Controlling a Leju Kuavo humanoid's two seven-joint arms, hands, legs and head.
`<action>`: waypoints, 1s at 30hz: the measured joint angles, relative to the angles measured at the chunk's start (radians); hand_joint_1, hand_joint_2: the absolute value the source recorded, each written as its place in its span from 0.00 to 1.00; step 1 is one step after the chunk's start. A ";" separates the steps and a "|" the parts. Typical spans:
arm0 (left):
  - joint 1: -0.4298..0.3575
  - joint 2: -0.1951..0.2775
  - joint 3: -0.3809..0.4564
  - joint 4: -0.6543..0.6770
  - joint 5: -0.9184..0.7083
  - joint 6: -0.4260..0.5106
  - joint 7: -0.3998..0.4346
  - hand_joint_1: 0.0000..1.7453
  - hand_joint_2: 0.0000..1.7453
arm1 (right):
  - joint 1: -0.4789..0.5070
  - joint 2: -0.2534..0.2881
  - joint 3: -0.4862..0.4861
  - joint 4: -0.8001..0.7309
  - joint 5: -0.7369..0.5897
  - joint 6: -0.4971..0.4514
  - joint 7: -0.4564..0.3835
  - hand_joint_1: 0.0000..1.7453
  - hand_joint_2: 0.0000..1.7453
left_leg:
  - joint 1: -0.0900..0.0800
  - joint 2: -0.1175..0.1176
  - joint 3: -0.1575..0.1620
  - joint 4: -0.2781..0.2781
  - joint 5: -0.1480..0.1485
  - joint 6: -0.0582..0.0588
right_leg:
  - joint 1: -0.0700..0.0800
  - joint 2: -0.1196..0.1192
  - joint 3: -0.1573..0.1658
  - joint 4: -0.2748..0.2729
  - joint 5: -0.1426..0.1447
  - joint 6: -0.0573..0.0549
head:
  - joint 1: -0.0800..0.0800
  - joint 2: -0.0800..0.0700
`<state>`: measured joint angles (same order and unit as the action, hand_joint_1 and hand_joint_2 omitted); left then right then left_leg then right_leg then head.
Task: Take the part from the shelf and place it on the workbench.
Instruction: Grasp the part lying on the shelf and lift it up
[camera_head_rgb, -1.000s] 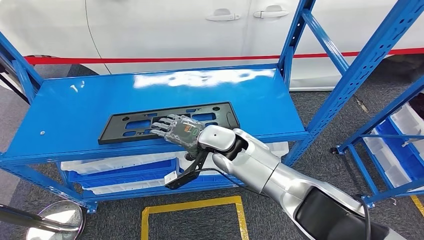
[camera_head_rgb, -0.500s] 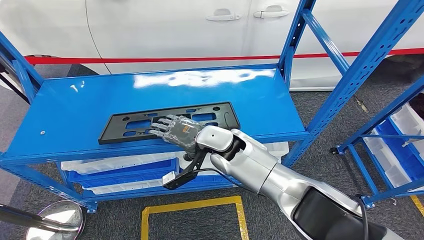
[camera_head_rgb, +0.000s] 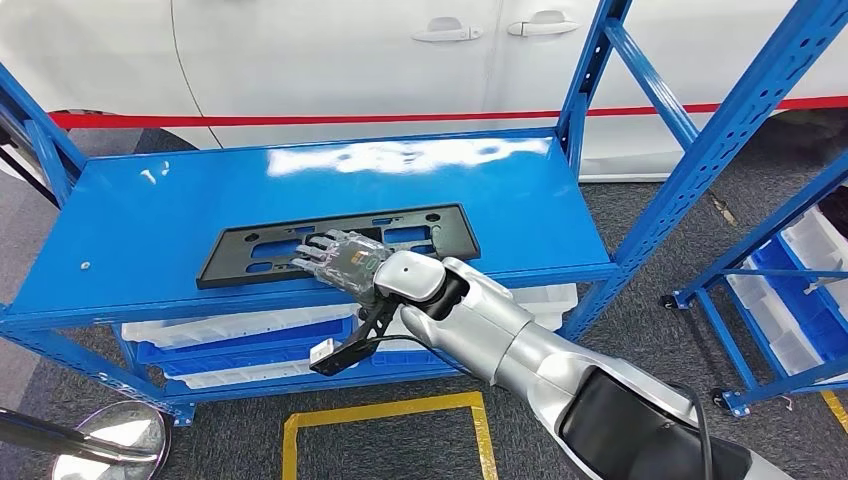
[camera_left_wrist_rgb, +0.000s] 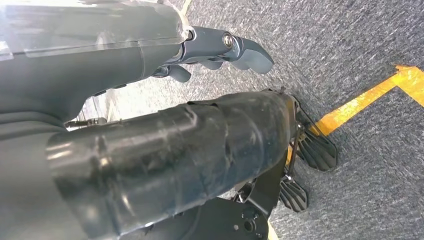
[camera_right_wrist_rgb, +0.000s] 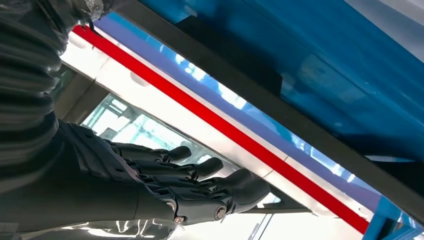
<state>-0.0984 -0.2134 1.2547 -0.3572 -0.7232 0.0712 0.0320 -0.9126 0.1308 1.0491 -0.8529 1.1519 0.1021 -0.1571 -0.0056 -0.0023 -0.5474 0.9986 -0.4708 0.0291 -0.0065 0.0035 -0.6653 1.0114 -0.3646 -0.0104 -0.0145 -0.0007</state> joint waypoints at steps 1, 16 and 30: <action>0.000 0.000 0.001 0.000 0.001 -0.002 -0.002 0.00 0.00 | -0.001 0.004 0.000 0.007 0.002 -0.001 0.000 0.00 1.00 | 0.000 0.000 0.000 0.000 0.000 0.000 | 0.000 0.000 0.000 0.000 0.000 0.000 | 0.000 0.000; -0.003 0.000 0.004 0.021 0.009 0.003 -0.010 0.00 0.00 | -0.002 0.035 0.000 0.135 0.021 -0.031 -0.016 0.00 1.00 | 0.000 0.000 0.000 0.000 0.000 0.000 | 0.000 0.000 0.000 0.000 0.000 0.000 | 0.000 0.000; -0.003 -0.007 0.004 0.028 0.010 0.000 0.000 0.00 0.00 | -0.048 0.047 -0.069 0.264 0.037 -0.054 0.034 0.00 1.00 | 0.000 0.000 0.000 0.000 0.001 0.000 | 0.000 0.000 0.000 0.000 0.001 0.001 | 0.000 0.000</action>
<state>-0.1017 -0.2201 1.2586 -0.3293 -0.7133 0.0711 0.0320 -0.9606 0.1781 0.9800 -0.5891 1.1887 0.0479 -0.1227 -0.0058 -0.0024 -0.5477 0.9986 -0.4702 0.0289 -0.0069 0.0034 -0.6652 1.0113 -0.3639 -0.0095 -0.0145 -0.0008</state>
